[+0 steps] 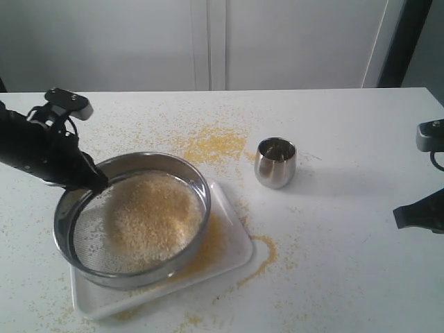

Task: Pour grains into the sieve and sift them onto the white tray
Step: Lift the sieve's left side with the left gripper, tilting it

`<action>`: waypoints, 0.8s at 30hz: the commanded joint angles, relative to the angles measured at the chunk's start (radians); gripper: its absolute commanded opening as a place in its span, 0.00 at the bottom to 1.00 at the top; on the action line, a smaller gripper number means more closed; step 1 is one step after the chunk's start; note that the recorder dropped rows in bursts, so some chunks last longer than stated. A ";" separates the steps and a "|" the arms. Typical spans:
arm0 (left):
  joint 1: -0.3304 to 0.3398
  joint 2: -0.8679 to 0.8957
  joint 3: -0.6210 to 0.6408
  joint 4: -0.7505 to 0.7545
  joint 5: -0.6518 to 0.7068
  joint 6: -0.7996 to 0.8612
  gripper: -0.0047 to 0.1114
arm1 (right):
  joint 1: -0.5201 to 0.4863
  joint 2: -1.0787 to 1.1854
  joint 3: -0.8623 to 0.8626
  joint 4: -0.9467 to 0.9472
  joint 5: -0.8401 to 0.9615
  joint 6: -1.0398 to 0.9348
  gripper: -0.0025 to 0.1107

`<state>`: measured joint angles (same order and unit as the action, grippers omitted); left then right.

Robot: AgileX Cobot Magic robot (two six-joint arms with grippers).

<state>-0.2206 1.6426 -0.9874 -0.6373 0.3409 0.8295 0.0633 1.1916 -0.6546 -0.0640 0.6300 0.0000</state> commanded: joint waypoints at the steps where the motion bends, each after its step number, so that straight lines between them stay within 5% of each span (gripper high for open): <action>1: 0.020 -0.013 -0.001 -0.060 0.009 0.013 0.04 | -0.004 -0.002 0.005 0.001 -0.011 0.000 0.02; 4: 0.057 -0.013 -0.001 -0.094 0.037 -0.026 0.04 | -0.004 -0.002 0.005 0.001 -0.011 0.000 0.02; 10: -0.029 -0.013 -0.001 -0.133 0.031 0.140 0.04 | -0.004 -0.002 0.005 0.001 -0.011 0.000 0.02; 15: 0.078 -0.004 -0.001 -0.109 0.029 -0.007 0.04 | -0.004 -0.002 0.005 0.001 -0.009 0.000 0.02; 21: -0.042 -0.004 -0.001 -0.101 0.059 0.207 0.04 | -0.004 -0.002 0.005 0.001 -0.009 0.000 0.02; 24: 0.005 0.010 -0.001 -0.073 0.019 0.058 0.04 | -0.004 -0.002 0.005 0.001 -0.009 0.000 0.02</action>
<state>-0.2453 1.6541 -0.9859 -0.6869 0.3689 0.9807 0.0633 1.1916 -0.6546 -0.0640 0.6300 0.0000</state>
